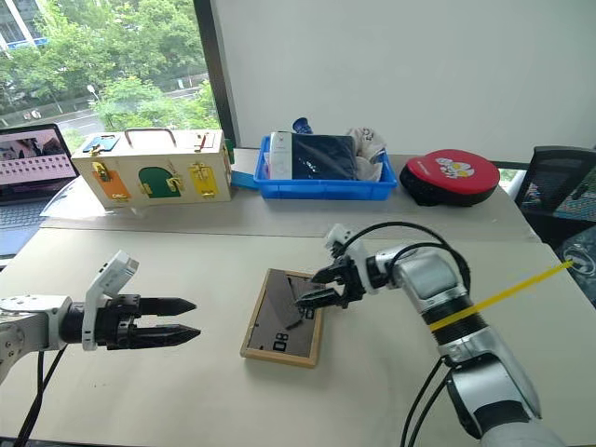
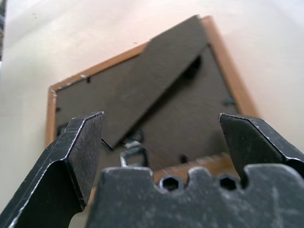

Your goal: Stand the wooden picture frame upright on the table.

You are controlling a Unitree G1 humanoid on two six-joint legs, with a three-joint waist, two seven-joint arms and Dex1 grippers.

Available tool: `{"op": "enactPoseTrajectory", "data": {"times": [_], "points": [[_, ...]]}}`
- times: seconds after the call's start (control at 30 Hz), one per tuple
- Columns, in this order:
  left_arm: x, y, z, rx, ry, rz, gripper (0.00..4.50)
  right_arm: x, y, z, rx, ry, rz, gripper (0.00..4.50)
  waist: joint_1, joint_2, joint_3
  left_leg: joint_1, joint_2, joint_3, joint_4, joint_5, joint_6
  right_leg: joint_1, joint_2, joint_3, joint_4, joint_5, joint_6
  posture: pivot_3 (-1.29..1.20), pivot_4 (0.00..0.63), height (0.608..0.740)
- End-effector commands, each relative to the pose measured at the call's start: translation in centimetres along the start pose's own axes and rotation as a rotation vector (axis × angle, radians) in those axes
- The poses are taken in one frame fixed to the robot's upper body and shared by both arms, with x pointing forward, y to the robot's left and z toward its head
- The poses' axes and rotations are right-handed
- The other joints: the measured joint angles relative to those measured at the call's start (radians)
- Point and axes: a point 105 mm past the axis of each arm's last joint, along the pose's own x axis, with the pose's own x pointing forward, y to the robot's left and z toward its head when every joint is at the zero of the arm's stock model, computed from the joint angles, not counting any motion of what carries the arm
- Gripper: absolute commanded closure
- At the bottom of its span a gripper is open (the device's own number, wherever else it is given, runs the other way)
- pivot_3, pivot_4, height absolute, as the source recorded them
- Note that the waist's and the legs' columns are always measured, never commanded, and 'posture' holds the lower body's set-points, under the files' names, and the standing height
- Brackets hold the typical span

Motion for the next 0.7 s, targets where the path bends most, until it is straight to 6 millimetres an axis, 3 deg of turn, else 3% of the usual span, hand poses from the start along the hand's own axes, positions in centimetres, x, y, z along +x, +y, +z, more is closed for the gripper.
{"op": "enactPoseTrajectory", "data": {"times": [0.03, 0.1, 0.17, 0.27, 0.33, 0.37, 0.43, 0.53, 0.7], "points": [[0.6, 0.4, 1.0, 0.076, -0.037, -0.001, 0.00, -3.1, 0.9, 1.5, -0.079, -0.031, -0.021, 0.03, 0.003, 0.001, 0.000, 0.000, 0.000, 0.000, 0.000, 0.000, 0.000, 0.000, 0.000, 0.000, 0.000, 0.000, 0.000, 0.00, 0.150, 0.723], [1.2, 1.5, 0.6, 0.121, -0.017, 0.037, 0.00, -3.9, 1.9, 1.3, -0.086, -0.022, -0.006, 0.03, 0.004, 0.001, 0.000, 0.000, 0.000, 0.000, 0.000, 0.000, 0.000, 0.000, 0.000, 0.000, 0.000, 0.000, 0.000, 0.00, 0.150, 0.723], [1.9, 3.2, 0.6, 0.173, -0.009, 0.099, 0.52, -4.6, 2.6, 1.3, -0.081, -0.030, -0.009, 0.53, 0.004, 0.001, 0.000, 0.000, 0.000, 0.000, 0.000, 0.000, 0.000, 0.000, 0.000, 0.000, 0.000, 0.000, 0.000, 0.00, 0.150, 0.723], [3.2, 3.8, 0.9, 0.185, -0.008, 0.076, 1.59, -5.5, 3.8, 0.2, -0.071, 0.008, 0.002, 1.61, 0.001, 0.001, 0.000, 0.000, 0.000, 0.000, 0.001, 0.000, 0.000, 0.001, 0.000, 0.000, 0.000, 0.000, 0.000, 0.00, 0.150, 0.723], [3.7, 4.0, 1.3, 0.138, -0.028, 0.066, 2.19, -5.8, 4.2, 0.1, -0.057, 0.003, 0.003, 2.15, 0.007, 0.001, 0.000, 0.000, 0.000, 0.000, 0.001, 0.000, 0.000, 0.001, 0.000, 0.000, 0.000, 0.000, 0.000, 0.00, 0.150, 0.723], [4.4, 3.7, 1.4, 0.039, -0.049, 0.030, 2.71, -5.9, 4.2, 0.0, -0.052, -0.003, 0.003, 2.70, 0.008, 0.001, 0.000, 0.000, 0.000, 0.000, 0.002, 0.000, 0.000, 0.001, 0.000, 0.000, 0.000, 0.000, 0.000, 0.00, 0.150, 0.723], [5.4, 2.5, 1.2, -0.118, -0.047, -0.060, 3.16, -6.0, 4.5, 0.0, -0.051, -0.012, 0.013, 3.15, 0.010, 0.001, 0.000, 0.000, 0.000, 0.000, 0.002, 0.000, 0.000, 0.001, 0.000, 0.000, 0.000, 0.000, 0.000, 0.00, 0.150, 0.723], [5.4, 1.4, 0.4, -0.269, -0.017, -0.125, 4.38, -5.9, 5.0, -0.1, -0.052, -0.020, 0.032, 4.34, 0.004, 0.001, 0.000, 0.000, 0.000, 0.000, 0.002, 0.000, 0.001, 0.001, 0.000, 0.000, 0.001, 0.000, 0.001, 0.00, 0.150, 0.723], [5.2, 1.8, -0.8, -0.359, 0.015, -0.043, 4.48, -5.6, 5.4, -1.6, -0.071, 0.021, 0.039, 4.46, -0.005, 0.001, 0.000, 0.000, 0.000, -0.002, 0.002, 0.000, 0.001, 0.001, 0.000, -0.001, 0.002, 0.000, 0.000, 0.00, 0.150, 0.723]]}}
